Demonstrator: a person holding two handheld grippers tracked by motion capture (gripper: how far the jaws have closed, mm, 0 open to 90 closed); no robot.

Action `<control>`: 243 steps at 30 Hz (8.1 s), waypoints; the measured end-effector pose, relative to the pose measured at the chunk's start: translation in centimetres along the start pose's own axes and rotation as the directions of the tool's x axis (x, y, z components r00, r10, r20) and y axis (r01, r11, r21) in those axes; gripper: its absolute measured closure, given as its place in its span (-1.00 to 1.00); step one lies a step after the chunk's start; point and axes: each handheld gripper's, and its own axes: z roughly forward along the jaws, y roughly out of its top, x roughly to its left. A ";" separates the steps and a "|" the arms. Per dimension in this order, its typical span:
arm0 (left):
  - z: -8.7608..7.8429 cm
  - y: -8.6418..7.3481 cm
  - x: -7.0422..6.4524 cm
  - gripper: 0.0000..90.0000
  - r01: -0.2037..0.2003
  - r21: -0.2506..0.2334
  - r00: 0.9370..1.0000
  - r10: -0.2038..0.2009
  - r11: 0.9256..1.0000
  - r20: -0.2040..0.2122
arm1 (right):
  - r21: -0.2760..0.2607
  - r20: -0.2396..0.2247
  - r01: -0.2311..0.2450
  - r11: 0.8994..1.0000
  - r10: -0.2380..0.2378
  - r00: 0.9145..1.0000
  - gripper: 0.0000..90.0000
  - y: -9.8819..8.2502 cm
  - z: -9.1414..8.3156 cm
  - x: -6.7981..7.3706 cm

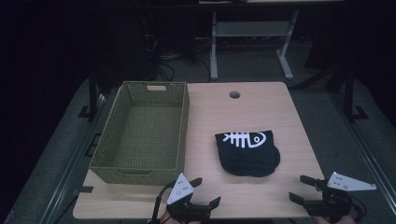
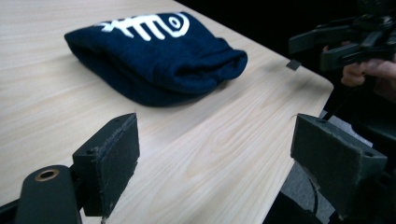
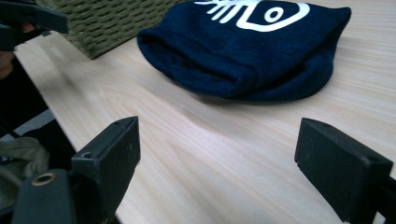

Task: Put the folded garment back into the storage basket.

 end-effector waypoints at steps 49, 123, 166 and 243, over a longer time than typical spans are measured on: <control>12.9 4.9 6.8 -0.51 0.243 0.044 0.927 -0.218 0.969 -0.304 | 0.169 0.135 -0.162 0.972 0.140 0.981 -0.51 9.3 10.7 -7.4; 9.7 12.3 6.4 0.57 0.262 0.046 0.963 -0.258 0.964 -0.074 | 0.065 0.012 -0.178 0.982 0.177 0.984 0.62 12.8 6.6 -1.6; 0.4 17.3 13.7 0.56 0.292 -0.010 0.951 -0.292 0.956 -0.101 | -0.003 -0.167 -0.118 0.993 0.116 0.979 0.62 22.8 12.7 3.8; -13.6 15.4 24.8 0.44 0.410 -0.087 0.885 -0.419 0.908 -0.203 | 0.075 -0.285 -0.035 0.997 0.055 0.957 0.61 28.8 28.1 12.7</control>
